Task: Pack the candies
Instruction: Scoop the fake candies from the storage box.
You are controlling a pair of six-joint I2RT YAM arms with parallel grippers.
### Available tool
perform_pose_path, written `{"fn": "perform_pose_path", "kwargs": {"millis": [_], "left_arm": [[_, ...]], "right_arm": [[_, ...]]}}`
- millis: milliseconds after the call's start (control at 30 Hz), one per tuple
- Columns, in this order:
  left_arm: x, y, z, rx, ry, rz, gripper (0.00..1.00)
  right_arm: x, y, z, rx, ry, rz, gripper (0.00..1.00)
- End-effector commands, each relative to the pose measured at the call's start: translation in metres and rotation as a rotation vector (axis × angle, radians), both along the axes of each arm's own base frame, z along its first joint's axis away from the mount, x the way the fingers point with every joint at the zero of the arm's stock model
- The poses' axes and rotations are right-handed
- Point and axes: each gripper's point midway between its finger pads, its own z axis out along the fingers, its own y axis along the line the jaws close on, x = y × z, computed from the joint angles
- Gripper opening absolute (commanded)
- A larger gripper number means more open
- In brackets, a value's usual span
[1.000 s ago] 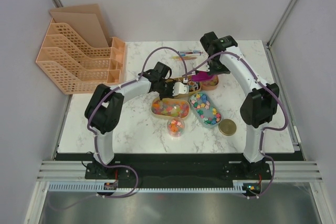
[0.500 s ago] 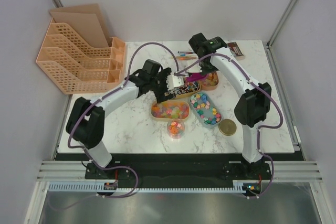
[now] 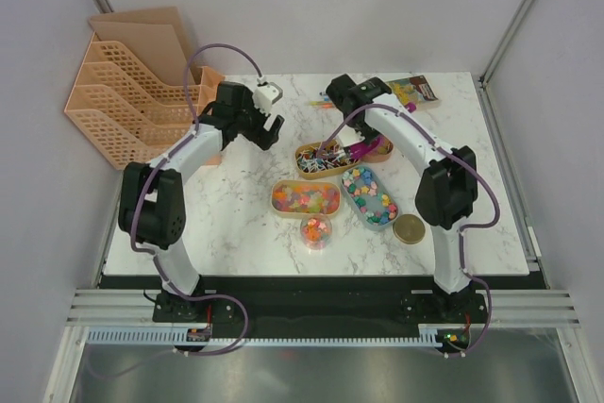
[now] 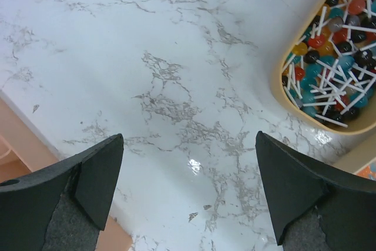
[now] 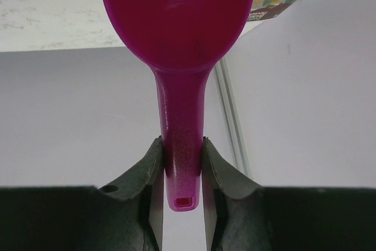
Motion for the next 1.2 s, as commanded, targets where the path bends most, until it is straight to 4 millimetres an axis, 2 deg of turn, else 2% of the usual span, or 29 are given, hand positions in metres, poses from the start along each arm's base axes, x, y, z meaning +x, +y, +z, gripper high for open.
{"fn": "perform_pose_path", "kwargs": {"millis": [0,133,267,333,533,733,900,1033,1167], "left_arm": [[0.015,-0.009,0.010,-0.115,0.030,0.086,1.00],[0.013,-0.015,0.003,-0.140,0.052,0.070,1.00],[0.001,-0.015,-0.009,-0.142,0.086,0.063,1.00],[-0.003,-0.015,-0.006,-0.146,0.076,0.059,1.00],[-0.022,-0.011,-0.015,-0.143,0.097,0.043,1.00],[-0.052,-0.014,-0.027,-0.178,0.195,0.021,1.00],[-0.067,-0.022,-0.045,-0.187,0.262,-0.005,1.00],[-0.064,-0.031,-0.054,-0.199,0.295,-0.013,1.00],[-0.064,-0.040,-0.062,-0.201,0.321,-0.034,1.00]], "right_arm": [[-0.016,-0.010,0.003,-0.186,0.125,0.059,0.00],[-0.011,-0.001,-0.001,-0.224,0.125,0.078,0.00],[-0.003,0.007,-0.004,-0.249,0.112,0.089,0.00],[0.004,0.011,-0.005,-0.256,0.102,0.089,0.00],[0.018,0.016,-0.011,-0.295,0.075,0.076,0.00],[0.028,0.024,-0.021,-0.319,0.044,0.056,0.00],[0.023,0.029,-0.035,-0.339,0.060,0.057,0.00],[0.015,0.026,-0.042,-0.355,0.078,0.051,0.00],[0.010,0.034,-0.045,-0.350,0.083,0.065,0.00]]}}
